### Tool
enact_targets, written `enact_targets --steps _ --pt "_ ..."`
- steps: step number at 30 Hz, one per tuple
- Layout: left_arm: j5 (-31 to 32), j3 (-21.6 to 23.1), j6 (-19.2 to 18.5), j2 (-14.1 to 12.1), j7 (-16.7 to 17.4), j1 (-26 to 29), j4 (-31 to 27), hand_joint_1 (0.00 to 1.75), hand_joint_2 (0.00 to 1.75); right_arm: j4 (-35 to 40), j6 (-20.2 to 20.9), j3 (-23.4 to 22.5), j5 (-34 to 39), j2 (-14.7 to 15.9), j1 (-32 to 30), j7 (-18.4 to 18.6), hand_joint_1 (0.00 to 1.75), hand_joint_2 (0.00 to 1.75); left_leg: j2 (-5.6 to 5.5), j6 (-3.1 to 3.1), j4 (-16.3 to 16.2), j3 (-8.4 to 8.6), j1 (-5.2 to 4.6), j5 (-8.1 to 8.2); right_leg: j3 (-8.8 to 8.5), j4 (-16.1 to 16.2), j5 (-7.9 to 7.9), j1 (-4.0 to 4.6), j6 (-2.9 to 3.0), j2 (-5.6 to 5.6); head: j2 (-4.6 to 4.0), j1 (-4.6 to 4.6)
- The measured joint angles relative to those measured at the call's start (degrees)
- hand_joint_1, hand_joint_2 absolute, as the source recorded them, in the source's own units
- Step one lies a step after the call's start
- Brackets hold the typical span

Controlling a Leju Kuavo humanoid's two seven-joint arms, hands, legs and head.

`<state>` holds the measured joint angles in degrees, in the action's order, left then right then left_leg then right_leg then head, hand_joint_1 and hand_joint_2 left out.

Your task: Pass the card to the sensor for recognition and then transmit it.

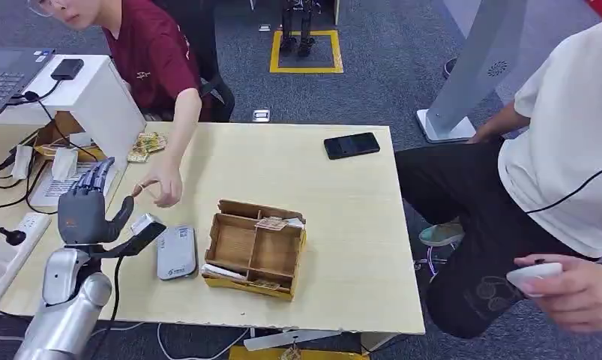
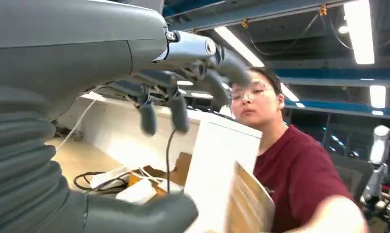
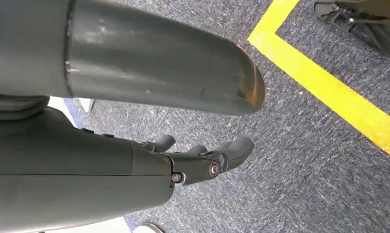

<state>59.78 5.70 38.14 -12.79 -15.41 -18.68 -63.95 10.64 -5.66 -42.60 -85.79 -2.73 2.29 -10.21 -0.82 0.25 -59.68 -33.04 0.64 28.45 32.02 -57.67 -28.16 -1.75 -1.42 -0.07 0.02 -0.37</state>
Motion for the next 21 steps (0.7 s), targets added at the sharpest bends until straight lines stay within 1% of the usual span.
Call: enact_targets --steps 2,4,6,8,11,12,16,18,19,21 --pt "0.8 -0.7 0.9 -0.1 1.2 0.3 0.1 0.0 1.75 0.0 0.0 0.0 0.1 0.0 0.0 0.0 0.0 0.0 0.0 0.0 0.0 0.0 0.0 0.0 -0.01 0.0 0.0 0.0 0.0 0.0 0.0 0.0" --pt "1.7 -2.8 1.2 -0.1 1.7 1.0 0.1 0.0 1.75 0.0 -0.1 0.0 0.2 0.0 0.0 0.0 0.0 0.0 0.0 0.0 0.0 0.0 0.01 0.0 0.0 0.0 0.0 0.01 0.0 0.02 0.0 0.0" --pt "3.0 -5.8 1.4 -0.1 1.6 1.7 0.0 0.0 1.75 0.0 -0.2 -0.1 0.5 0.0 -0.1 0.0 0.0 0.0 0.01 0.0 0.0 -0.01 0.01 0.0 0.0 0.0 0.0 0.01 0.0 0.03 0.0 -0.02" --pt "3.2 -10.1 1.4 -0.2 -0.1 3.1 -0.7 0.0 1.75 0.0 -0.6 -0.2 0.6 0.0 -0.1 0.3 0.0 0.0 0.08 -0.01 0.0 -0.02 0.02 0.01 0.01 0.0 -0.01 0.02 0.01 0.11 0.0 0.0" --pt "-1.4 -18.4 1.5 -1.2 -4.2 5.6 -1.7 0.0 1.75 0.0 -0.9 -0.8 0.8 0.0 -0.5 0.5 0.0 0.0 0.21 -0.01 0.0 0.0 0.03 0.01 0.11 0.0 -0.02 0.03 0.03 0.28 0.0 -0.02" --pt "-3.6 -20.9 1.6 -1.7 -5.0 6.5 -1.9 0.0 1.75 0.0 -1.0 -1.0 1.0 0.0 -0.6 0.6 0.0 0.0 0.19 -0.01 0.1 -0.01 0.03 0.01 0.11 0.0 -0.04 0.03 0.03 0.25 0.0 0.02" --pt "-10.9 -27.7 1.7 -3.1 -6.5 10.6 -3.1 0.0 1.75 0.0 -0.9 -1.6 1.2 -0.1 -0.7 1.0 0.0 0.0 0.18 -0.01 0.1 -0.07 0.05 0.01 0.09 0.0 -0.05 0.04 0.04 0.23 0.0 0.0" --pt "-16.0 -32.6 1.7 -3.7 -8.8 13.6 -4.2 0.0 1.75 0.0 -1.0 -1.8 1.4 -0.1 -0.7 1.1 0.0 0.0 0.33 -0.06 0.1 0.0 0.05 0.06 0.13 0.0 -0.05 0.04 0.04 0.36 0.0 0.0" --pt "-17.5 -34.7 1.7 -3.9 -10.0 14.9 -4.4 0.0 1.75 0.0 -1.0 -2.0 1.5 -0.1 -0.9 1.1 0.0 0.0 0.37 -0.05 0.1 0.0 0.05 0.06 0.16 0.0 -0.05 0.04 0.04 0.4 0.0 -0.02" --pt "-19.3 -38.3 1.8 -4.2 -10.5 16.6 -4.6 0.0 1.75 0.0 -1.0 -2.3 1.6 -0.2 -1.1 1.1 0.0 0.0 0.2 -0.05 0.1 -0.08 0.05 0.06 0.14 0.0 -0.06 0.04 0.03 0.23 0.0 0.0"
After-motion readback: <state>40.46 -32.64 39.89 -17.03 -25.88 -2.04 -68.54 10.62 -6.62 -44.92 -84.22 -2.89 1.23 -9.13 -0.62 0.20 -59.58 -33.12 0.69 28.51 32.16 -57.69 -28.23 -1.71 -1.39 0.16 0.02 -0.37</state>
